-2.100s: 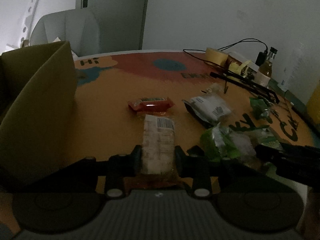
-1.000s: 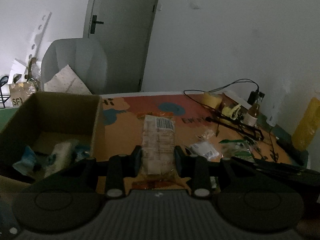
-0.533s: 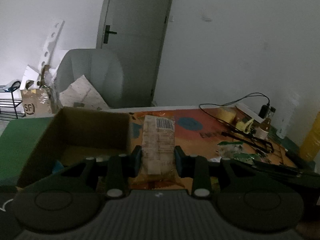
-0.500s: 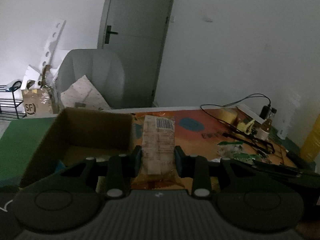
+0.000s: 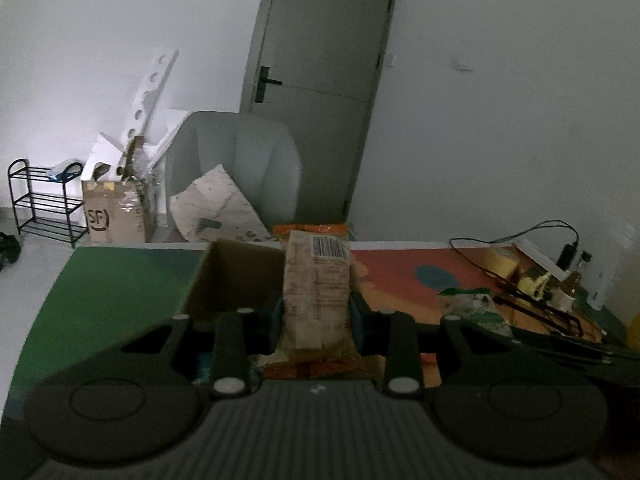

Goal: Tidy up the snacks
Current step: 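Carry both packets into the cardboard box and open both grippers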

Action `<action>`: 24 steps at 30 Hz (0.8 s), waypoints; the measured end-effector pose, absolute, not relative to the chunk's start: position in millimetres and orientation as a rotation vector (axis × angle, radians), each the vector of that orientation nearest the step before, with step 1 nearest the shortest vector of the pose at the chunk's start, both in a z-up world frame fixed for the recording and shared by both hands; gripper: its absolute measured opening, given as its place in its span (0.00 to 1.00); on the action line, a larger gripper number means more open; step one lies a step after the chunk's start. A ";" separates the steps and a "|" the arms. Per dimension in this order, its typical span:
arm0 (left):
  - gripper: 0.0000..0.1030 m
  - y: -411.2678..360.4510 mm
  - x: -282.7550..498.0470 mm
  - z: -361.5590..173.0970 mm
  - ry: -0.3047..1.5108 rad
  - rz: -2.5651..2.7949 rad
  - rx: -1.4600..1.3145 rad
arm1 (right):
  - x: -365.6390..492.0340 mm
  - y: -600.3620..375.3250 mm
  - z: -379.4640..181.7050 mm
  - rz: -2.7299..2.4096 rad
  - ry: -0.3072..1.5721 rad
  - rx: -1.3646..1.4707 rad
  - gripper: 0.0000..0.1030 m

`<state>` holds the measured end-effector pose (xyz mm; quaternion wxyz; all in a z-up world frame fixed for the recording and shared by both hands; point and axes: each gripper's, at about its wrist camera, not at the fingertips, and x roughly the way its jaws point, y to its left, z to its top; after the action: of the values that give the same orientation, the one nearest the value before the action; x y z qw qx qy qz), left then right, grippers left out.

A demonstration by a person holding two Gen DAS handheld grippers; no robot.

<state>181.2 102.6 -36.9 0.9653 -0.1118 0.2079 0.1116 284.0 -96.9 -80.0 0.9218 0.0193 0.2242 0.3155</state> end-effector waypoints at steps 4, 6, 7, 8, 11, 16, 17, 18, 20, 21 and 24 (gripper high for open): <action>0.32 118.4 180.9 -39.4 0.426 0.244 -0.246 | 282.8 -80.7 -77.0 0.667 0.461 0.024 0.45; 0.32 126.0 181.6 -41.3 0.431 0.250 -0.258 | 283.6 -74.8 -75.5 0.672 0.459 0.022 0.45; 0.32 129.7 182.2 -42.5 0.434 0.252 -0.264 | 283.8 -72.2 -74.7 0.674 0.459 0.023 0.45; 0.32 132.9 183.7 -44.1 0.438 0.253 -0.270 | 284.3 -69.6 -74.3 0.675 0.458 0.023 0.45; 0.32 139.3 189.4 -49.3 0.452 0.241 -0.277 | 284.7 -61.6 -74.2 0.675 0.460 0.020 0.45; 0.42 148.5 190.2 -57.8 0.472 0.272 -0.298 | 285.3 -51.6 -75.5 0.683 0.468 0.014 0.45; 0.42 150.4 188.9 -58.2 0.474 0.271 -0.309 | 285.8 -50.0 -75.4 0.687 0.469 0.014 0.45; 0.42 152.2 187.4 -57.7 0.473 0.276 -0.313 | 286.5 -47.5 -75.6 0.690 0.469 0.014 0.45; 0.45 153.8 183.3 -55.7 0.468 0.291 -0.311 | 287.7 -43.8 -74.8 0.698 0.469 0.019 0.45; 0.47 154.2 181.6 -54.6 0.466 0.296 -0.312 | 288.9 -41.9 -74.0 0.704 0.469 0.025 0.45; 0.56 156.3 176.2 -52.0 0.461 0.309 -0.318 | 290.0 -36.8 -70.4 0.740 0.448 0.054 0.45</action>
<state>176.2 156.3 -52.0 0.9493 -0.1561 0.2268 0.1520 290.0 -36.8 -70.4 0.9076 0.0261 0.2170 0.3586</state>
